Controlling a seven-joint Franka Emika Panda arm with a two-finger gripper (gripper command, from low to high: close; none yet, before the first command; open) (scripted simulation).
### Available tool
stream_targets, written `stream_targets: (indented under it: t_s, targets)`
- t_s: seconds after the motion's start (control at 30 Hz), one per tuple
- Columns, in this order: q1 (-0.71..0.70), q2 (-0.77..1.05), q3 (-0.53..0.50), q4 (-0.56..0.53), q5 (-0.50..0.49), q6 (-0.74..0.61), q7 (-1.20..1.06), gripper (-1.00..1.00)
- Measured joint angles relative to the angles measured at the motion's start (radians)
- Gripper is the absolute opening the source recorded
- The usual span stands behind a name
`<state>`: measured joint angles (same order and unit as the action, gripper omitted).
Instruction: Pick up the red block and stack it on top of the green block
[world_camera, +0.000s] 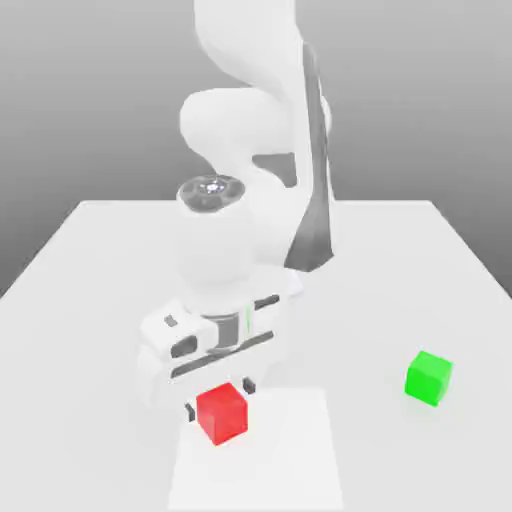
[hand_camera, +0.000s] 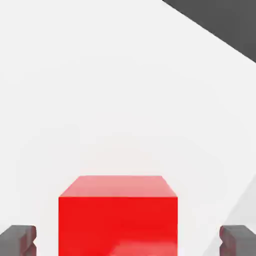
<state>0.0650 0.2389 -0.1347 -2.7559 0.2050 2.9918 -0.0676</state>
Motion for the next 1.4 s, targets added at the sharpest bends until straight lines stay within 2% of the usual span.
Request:
stream_targets:
  t_s: [0.23,0.57,0.7,0.9,1.03,1.13,1.23,1.27,1.4]
  targets:
    - [-0.007,0.004,0.008,0.001,0.002,0.002,-0.001,-1.0]
    - [0.03,-0.211,-0.077,-0.032,-0.189,-0.174,0.138,-1.0]
    - [0.014,-0.257,0.001,-0.038,-0.197,-0.22,0.059,-1.0]
    - [0.329,-0.301,0.138,-0.031,-0.181,-0.273,-0.164,-1.0]
    - [0.47,-0.333,0.216,-0.023,-0.176,-0.312,-0.329,-1.0]
    - [0.535,-0.273,0.255,-0.01,-0.19,-0.262,-0.401,-1.0]
    - [0.557,-0.173,0.239,-0.004,-0.223,-0.167,-0.39,-1.0]
    - [0.559,-0.139,0.231,-0.003,-0.237,-0.136,-0.381,1.0]
    - [0.559,-0.139,0.231,-0.003,-0.237,-0.136,-0.381,1.0]
